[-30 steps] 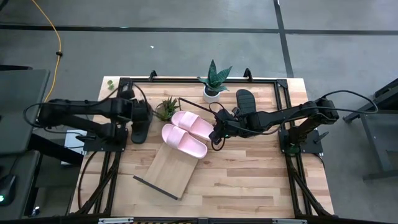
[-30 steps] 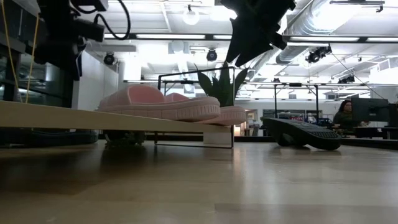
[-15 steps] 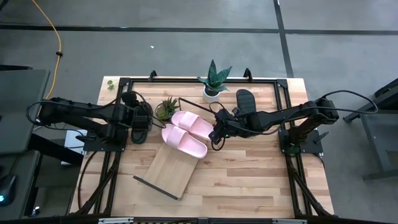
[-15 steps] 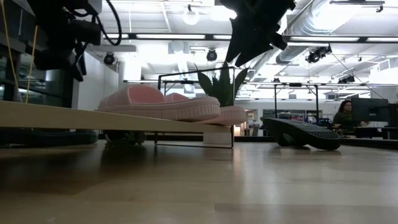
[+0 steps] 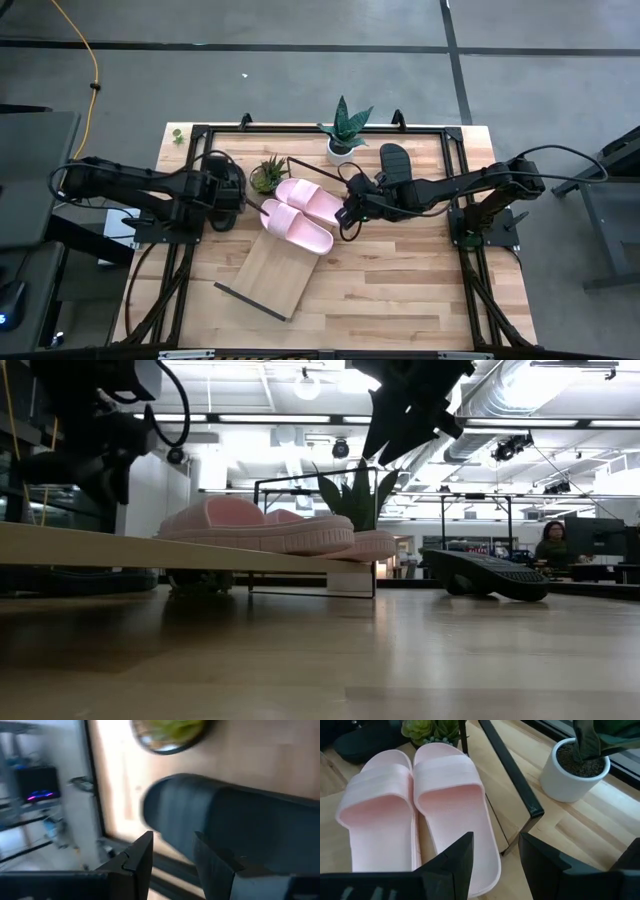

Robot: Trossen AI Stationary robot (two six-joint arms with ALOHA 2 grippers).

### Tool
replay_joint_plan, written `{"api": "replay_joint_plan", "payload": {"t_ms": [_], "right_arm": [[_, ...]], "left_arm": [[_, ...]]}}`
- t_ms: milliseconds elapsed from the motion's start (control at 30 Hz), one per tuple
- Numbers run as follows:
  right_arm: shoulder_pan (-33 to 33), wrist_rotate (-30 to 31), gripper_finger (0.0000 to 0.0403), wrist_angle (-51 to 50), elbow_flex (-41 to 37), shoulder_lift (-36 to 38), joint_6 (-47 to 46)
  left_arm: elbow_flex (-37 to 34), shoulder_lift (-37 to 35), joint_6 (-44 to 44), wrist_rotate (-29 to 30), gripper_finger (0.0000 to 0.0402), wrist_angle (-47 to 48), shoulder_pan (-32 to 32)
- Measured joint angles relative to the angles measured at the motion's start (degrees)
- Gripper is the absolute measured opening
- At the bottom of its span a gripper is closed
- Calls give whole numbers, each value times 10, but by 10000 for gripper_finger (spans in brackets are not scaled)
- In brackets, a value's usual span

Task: Pick and place slides into the shelf
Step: Put the left black slide on the shelf

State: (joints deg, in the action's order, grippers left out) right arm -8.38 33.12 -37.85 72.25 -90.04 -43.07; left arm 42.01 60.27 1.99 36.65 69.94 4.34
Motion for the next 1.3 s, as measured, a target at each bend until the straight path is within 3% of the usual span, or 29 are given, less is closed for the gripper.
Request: {"api": "replay_joint_plan", "payload": {"t_ms": [167,567,833,1300], "right_arm": [[1,9,146,1,0,0,-6],[1,14,146,1,0,0,-19],[1,19,146,1,0,0,-19],[1,34,146,1,0,0,-20]], "left_arm": [[-30,0,38,-48,127,-31,0],[-74,0,58,-40,127,-63,2],[-80,0,57,-6,127,-92,2],[-80,0,67,-25,127,-100,2]]}}
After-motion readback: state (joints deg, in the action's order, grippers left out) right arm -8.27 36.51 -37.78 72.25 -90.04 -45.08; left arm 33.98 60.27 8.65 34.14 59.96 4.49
